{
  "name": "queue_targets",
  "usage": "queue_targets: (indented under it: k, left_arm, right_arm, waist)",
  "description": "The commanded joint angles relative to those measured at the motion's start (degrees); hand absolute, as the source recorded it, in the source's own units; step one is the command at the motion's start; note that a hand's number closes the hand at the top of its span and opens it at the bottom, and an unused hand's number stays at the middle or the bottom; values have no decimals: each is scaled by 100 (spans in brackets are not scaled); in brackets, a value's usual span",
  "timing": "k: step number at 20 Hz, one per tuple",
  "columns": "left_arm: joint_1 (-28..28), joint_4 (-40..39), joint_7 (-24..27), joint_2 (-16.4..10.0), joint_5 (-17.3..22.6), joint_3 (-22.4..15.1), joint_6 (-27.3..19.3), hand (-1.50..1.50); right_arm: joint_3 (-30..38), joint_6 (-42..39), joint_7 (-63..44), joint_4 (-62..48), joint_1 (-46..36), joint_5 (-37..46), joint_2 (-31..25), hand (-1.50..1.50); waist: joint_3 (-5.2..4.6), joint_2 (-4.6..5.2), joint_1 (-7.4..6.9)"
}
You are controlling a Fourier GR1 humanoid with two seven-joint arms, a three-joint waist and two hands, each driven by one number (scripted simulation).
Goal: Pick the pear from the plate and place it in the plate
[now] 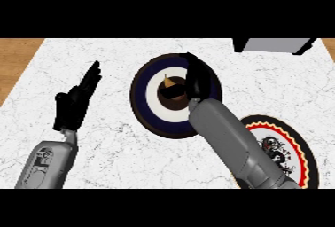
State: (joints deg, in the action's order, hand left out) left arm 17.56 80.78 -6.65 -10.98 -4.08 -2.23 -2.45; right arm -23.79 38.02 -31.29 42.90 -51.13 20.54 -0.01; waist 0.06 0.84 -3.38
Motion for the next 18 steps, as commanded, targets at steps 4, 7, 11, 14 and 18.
queue_targets:
  k: [4,7,11,14,18]
  left_arm:
    - [50,-241,151,55,-110,114,-176,0]
    - [-178,-67,137,-68,26,248,-64,0]
    - [-392,-14,182,-291,158,430,142,0]
    - [-55,-95,-71,-116,41,350,-24,0]
    - [-635,192,235,-79,-14,298,-7,0]
  right_arm:
    - [301,1224,1074,584,234,-978,0,-150]
    - [806,1471,1384,903,544,-1176,0,-150]
    - [999,1780,1654,1721,1580,-1275,-115,-150]
    - [1047,1505,1980,2538,2493,-1475,-339,-150]
    - [1235,1011,2136,3577,3530,-1779,-900,-150]
  waist:
    - [-2,-38,192]
    - [-3,-77,303]
    - [-4,-109,416]
    - [-4,-101,463]
    - [-5,-105,414]
